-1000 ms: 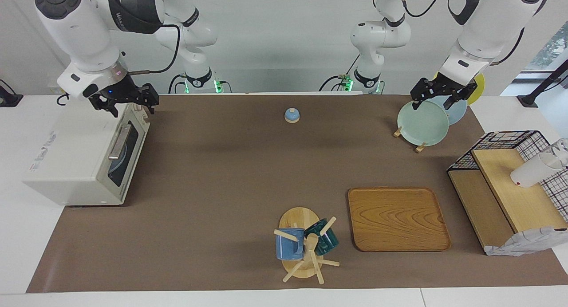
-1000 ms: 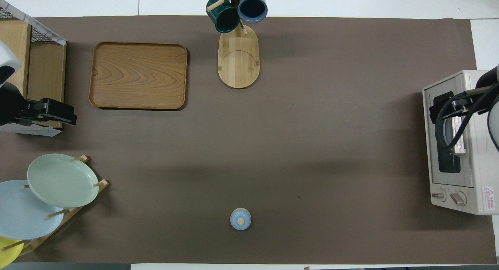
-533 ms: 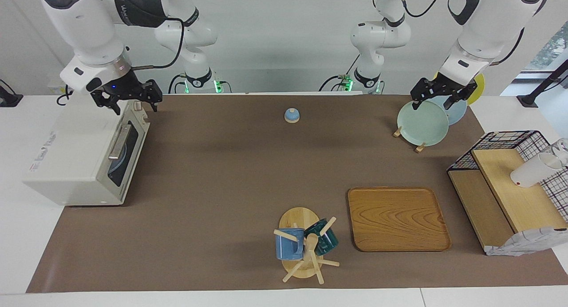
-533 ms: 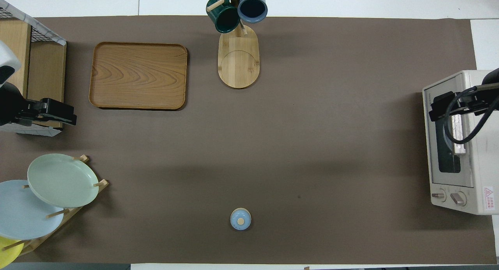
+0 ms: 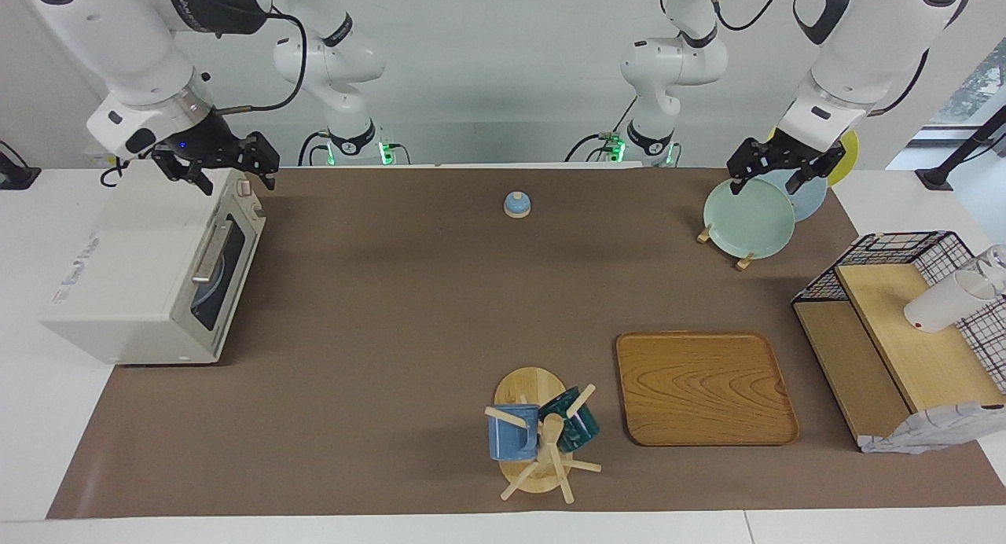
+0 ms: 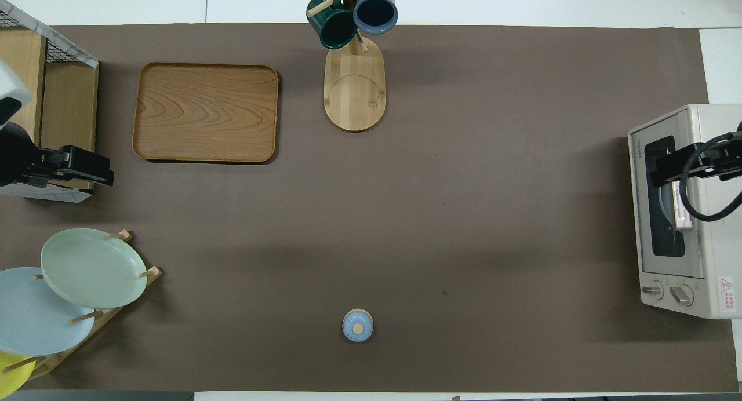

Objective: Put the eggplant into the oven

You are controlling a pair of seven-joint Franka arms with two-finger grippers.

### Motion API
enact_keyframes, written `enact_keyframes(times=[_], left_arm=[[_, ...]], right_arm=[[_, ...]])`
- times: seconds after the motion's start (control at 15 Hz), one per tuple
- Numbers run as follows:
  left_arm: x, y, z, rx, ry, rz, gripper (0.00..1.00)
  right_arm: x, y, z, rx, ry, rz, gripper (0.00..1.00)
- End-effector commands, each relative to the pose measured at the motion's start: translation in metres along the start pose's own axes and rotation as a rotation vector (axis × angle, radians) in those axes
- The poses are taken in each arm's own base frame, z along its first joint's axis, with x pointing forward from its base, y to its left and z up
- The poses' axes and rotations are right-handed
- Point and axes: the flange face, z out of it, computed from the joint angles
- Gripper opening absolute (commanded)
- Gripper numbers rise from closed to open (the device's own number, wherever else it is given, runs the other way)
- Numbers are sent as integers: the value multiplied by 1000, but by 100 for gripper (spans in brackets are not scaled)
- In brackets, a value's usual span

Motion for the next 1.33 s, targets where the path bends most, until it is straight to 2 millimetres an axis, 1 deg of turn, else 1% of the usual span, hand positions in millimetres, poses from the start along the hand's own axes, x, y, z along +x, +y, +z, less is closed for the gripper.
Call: enact_keyframes(times=[0.0, 0.27, 0.53, 0.67, 1.13, 1.27], left_arm=[[0, -3, -4, -9, -10, -3, 100], [0, -3, -4, -9, -12, -3, 100], [0, -3, -4, -9, -12, -2, 100], [0, -3, -4, -9, -12, -3, 100], [0, -3, -4, -9, -12, -3, 100], [0, -3, -4, -9, -12, -3, 100]], right_arm=[[-3, 0, -2, 4, -1, 14, 100], [-7, -2, -3, 1, -1, 15, 100], [-12, 1, 1, -2, -12, 18, 100], [-20, -1, 2, 0, -15, 17, 100], [-14, 5, -1, -27, 20, 15, 100], [-13, 1, -3, -40, 31, 11, 100]])
